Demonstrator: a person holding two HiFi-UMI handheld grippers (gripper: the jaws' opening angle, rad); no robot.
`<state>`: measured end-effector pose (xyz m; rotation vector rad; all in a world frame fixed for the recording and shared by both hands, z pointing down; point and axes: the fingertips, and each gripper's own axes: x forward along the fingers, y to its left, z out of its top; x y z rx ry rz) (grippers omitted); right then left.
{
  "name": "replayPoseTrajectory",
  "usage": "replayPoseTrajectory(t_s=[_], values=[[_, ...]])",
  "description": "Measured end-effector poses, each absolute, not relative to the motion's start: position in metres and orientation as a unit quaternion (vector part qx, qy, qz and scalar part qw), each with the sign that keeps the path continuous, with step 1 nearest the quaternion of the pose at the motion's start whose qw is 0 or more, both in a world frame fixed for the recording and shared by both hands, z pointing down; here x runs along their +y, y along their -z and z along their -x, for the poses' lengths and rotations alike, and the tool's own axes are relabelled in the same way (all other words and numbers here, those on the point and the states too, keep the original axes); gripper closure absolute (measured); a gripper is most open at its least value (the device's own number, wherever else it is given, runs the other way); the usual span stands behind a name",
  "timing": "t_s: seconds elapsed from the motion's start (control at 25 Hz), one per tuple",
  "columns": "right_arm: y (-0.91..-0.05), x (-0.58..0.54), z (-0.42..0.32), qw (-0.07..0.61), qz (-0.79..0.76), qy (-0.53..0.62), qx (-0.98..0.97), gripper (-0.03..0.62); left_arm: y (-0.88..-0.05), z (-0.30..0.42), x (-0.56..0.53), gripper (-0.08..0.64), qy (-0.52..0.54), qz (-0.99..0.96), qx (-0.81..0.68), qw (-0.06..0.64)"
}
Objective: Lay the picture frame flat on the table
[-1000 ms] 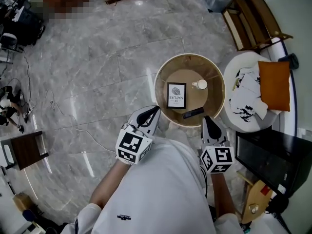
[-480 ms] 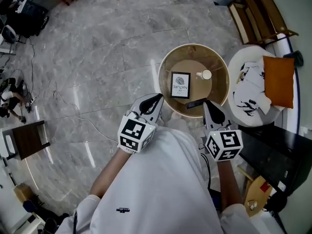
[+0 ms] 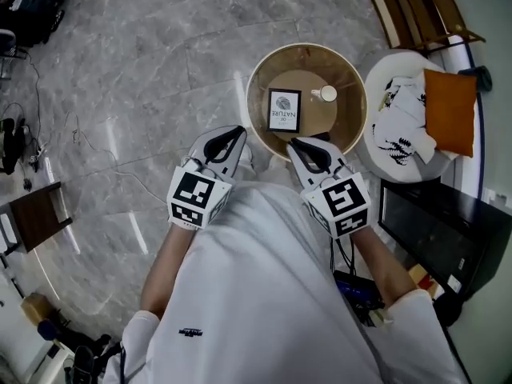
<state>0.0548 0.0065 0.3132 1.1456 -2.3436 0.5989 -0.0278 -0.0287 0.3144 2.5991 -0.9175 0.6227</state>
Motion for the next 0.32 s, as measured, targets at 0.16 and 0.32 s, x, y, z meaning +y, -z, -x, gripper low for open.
replayPoseTrajectory(t_s=[0.16, 0.32], values=[[-0.315, -0.002, -0.072, 0.219, -0.443, -0.227, -0.839, 0.573, -0.323, 0.024, -0.021, 0.550, -0.218, -0.907, -0.317, 0.168], [-0.318, -0.007, -0.084, 0.213, -0.461, -0.234, -0.829, 0.574, -0.324, 0.018, -0.025, 0.551, -0.206, -0.909, -0.319, 0.173]])
